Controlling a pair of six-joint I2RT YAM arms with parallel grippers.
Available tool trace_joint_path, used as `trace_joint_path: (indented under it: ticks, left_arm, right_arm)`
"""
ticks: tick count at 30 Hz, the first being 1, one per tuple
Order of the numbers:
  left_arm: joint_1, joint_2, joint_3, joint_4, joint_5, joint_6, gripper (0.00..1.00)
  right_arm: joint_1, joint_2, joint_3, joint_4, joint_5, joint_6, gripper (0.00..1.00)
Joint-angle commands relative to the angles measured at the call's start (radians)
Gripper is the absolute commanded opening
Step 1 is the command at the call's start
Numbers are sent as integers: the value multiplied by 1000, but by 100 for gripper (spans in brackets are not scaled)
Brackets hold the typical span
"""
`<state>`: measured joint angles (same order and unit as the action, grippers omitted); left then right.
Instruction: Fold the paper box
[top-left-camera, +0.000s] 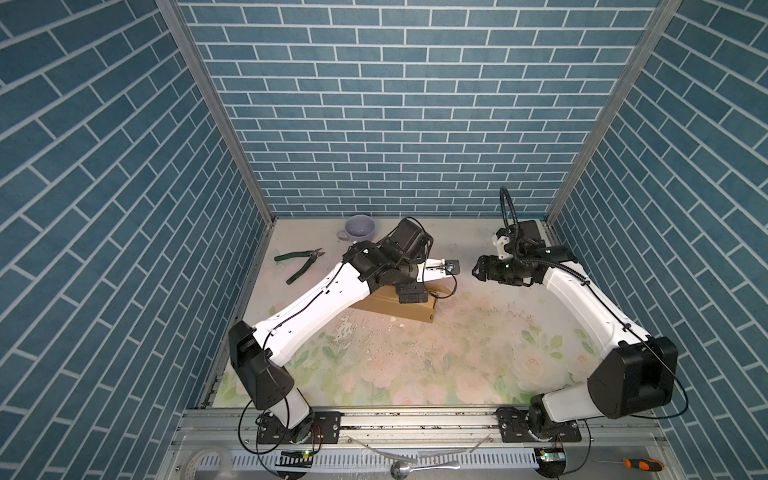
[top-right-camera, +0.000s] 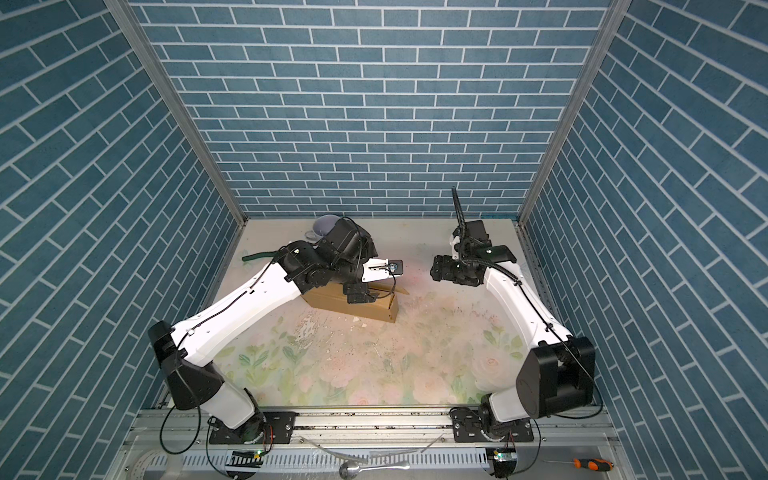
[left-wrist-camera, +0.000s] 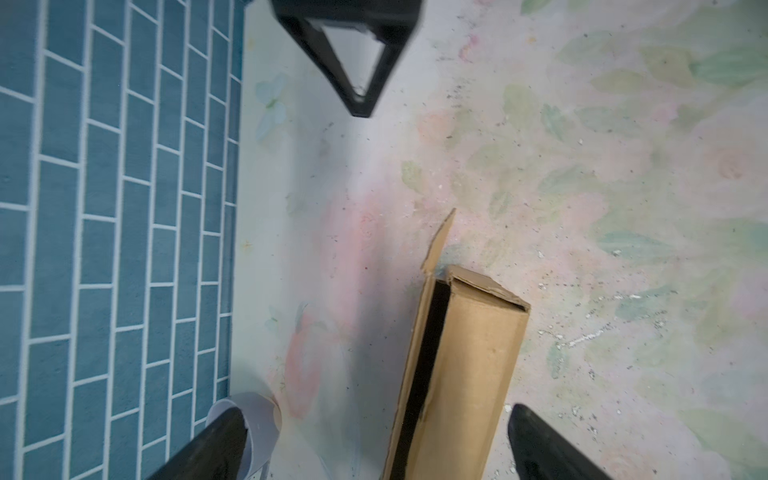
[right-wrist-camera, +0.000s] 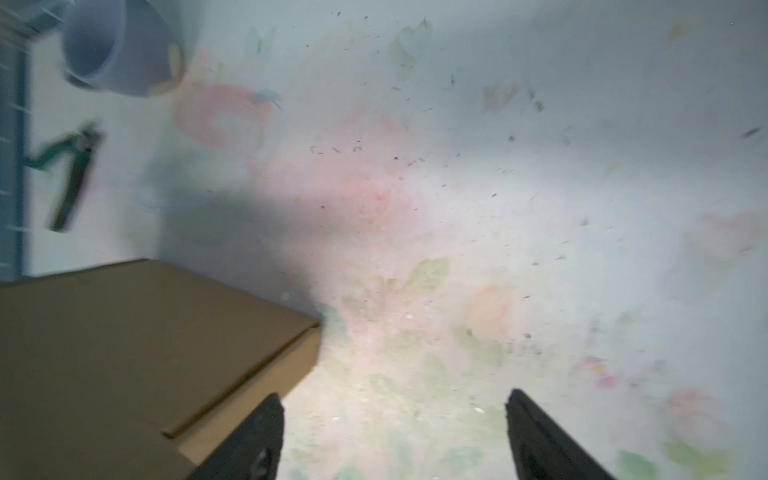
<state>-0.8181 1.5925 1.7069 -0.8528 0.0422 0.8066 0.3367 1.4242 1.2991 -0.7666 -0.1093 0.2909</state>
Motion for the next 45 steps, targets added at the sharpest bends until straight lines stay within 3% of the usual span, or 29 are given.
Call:
trace_joint_path:
  ticks: [1, 2, 3, 5, 6, 8, 10, 15, 20, 26, 32, 40, 45]
  left_arm:
    - [56, -116, -53, 143, -37, -112, 100]
    - [78, -153, -96, 217, -77, -182, 100]
    - [101, -190, -145, 287, -127, -259, 98]
    - [161, -244, -190, 317, -136, -359, 84]
    - [203, -270, -203, 311, -139, -427, 75]
    - [310, -321, -221, 273, -83, -570, 68]
    - [442, -386, -279, 254, 92, -660, 72]
    - [696, -449, -409, 232, 346, -748, 83]
    - [817, -418, -428, 184, 473, -730, 87]
    - [833, -375, -424, 125, 577, -641, 89]
    - [832, -360, -430, 91, 593, -565, 92]
    - [793, -300, -436, 8, 464, -480, 93]
    - [780, -272, -451, -6, 404, -464, 87]
  right_arm:
    - [75, -132, -37, 113, 334, -172, 99]
    - [75, -167, -66, 161, 349, -130, 99]
    - [71, -189, -71, 173, 270, -154, 99]
    - [69, -202, -57, 173, 112, -162, 97]
    - [65, -194, -40, 159, 37, -162, 89]
    - [75, -159, 5, 102, -52, -169, 71]
    - [116, -139, 27, 45, -110, -215, 65]
    - [249, -123, 15, -30, -64, -321, 64]
    - [330, -60, 58, -81, -20, -350, 60]
    - [380, -3, 96, -130, 37, -377, 58]
    - [389, 57, 146, -139, 66, -401, 53]
    - [390, 99, 181, -157, 83, -418, 44]
    - [389, 115, 194, -158, 76, -412, 39]
